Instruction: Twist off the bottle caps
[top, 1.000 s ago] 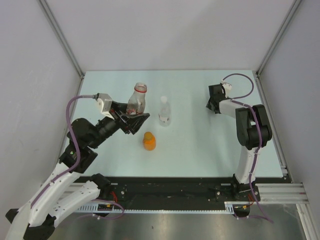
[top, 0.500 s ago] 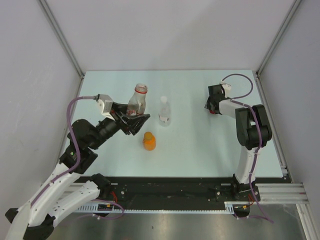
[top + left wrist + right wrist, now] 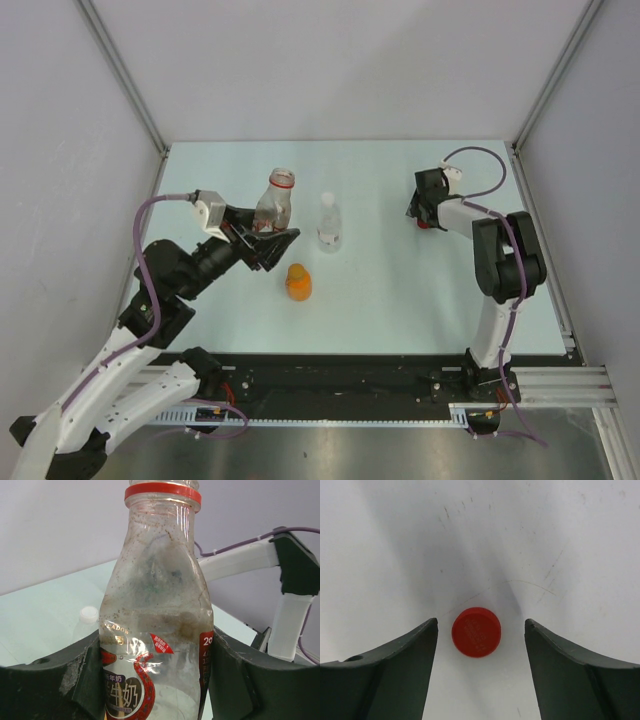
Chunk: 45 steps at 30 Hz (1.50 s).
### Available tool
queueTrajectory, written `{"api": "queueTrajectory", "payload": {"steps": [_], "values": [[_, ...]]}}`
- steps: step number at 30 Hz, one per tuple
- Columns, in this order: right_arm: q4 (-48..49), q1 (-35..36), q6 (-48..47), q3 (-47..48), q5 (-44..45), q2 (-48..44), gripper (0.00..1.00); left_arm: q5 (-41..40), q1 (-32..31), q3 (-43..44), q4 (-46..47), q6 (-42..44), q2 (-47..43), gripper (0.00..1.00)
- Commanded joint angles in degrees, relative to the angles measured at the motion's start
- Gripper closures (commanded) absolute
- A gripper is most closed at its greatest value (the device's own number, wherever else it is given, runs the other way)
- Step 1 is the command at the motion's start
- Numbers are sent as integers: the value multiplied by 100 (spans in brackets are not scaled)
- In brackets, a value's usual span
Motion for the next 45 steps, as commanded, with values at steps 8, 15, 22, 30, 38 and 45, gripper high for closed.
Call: {"api": "queueTrajectory", "payload": {"steps": [8,15,22,30,38,45], "values": [[-226,594,497,43,-959,-3600,21,-68,-34,60,429,175,480,94],[231,1543,356,-10,-3509,-5263,22,-75,-648,122,464,823,1200,94],[-40,1867,849,-1,-4628,-5712,4,-366,-1229,297,509,1080,1455,94],[-489,2835,506,-1,-4093,-5730,0,-577,-1607,499,509,1176,1763,94],[-823,3100,260,-10,-3450,-5563,13,-648,-1915,614,509,1308,1930,93],[-1034,3091,172,-10,-2949,-5484,11,-744,-2012,570,526,1370,1816,93]]}}
